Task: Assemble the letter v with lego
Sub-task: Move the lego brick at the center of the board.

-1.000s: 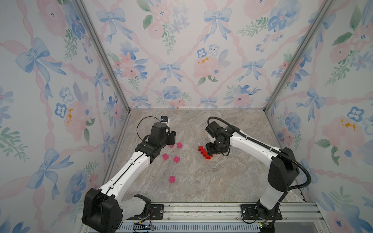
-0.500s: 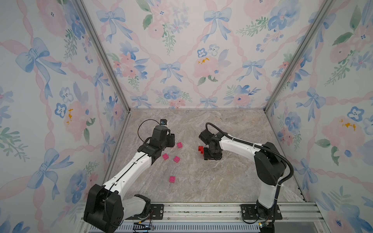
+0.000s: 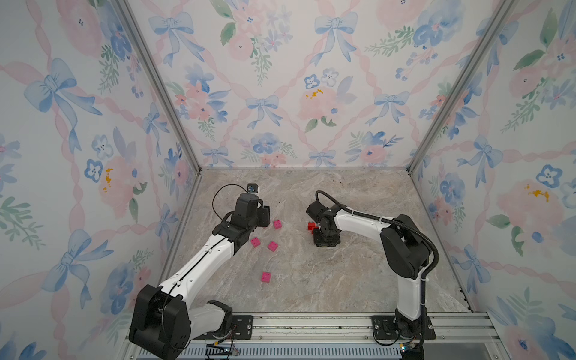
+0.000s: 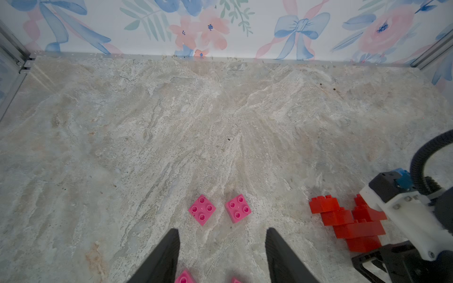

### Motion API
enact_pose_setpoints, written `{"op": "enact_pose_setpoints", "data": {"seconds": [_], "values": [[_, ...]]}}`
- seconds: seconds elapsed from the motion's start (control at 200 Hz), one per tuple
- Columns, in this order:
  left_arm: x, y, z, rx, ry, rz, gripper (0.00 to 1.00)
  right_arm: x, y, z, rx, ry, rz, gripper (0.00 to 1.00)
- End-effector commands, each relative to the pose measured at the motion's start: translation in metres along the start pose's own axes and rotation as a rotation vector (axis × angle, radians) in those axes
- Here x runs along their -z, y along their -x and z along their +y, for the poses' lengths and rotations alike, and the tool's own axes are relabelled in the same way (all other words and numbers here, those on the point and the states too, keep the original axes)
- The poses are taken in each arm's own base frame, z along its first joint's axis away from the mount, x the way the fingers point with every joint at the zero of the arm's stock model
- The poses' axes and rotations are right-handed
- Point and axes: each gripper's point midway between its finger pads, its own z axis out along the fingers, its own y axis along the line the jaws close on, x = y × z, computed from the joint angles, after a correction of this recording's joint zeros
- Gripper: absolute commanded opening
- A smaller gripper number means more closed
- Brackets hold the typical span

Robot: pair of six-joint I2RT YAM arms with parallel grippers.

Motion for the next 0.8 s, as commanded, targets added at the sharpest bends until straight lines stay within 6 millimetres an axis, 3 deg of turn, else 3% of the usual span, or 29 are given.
{"op": "enact_pose_setpoints", "data": {"seconds": [0.0, 0.325, 0.44, 0.59, 0.69, 0.795], "values": [[0.0, 0.003, 0.0, 0.003, -0.007, -0.011, 0.59, -0.003, 0.016, -0.003, 0.013, -0.011, -0.033, 0.35], [-0.009, -0.006, -0.001, -0.001, -0.008, 0.024, 0.6, -0.009, 0.057, -0.004, 0.118, -0.002, -0.096, 0.34], [-0.016, -0.011, 0.002, -0.01, 0.013, 0.043, 0.6, 0.0, 0.064, -0.003, 0.167, 0.007, -0.104, 0.44], [-0.034, -0.023, -0.002, -0.027, 0.043, 0.095, 0.64, 0.037, 0.053, -0.007, 0.209, 0.029, -0.106, 0.65], [-0.051, -0.03, -0.018, -0.032, 0.085, 0.12, 0.65, 0.057, 0.033, -0.019, 0.199, 0.057, -0.083, 0.72], [-0.075, -0.039, -0.034, 0.029, 0.113, 0.165, 0.63, 0.066, 0.01, -0.036, 0.154, 0.083, -0.051, 0.73]]}}
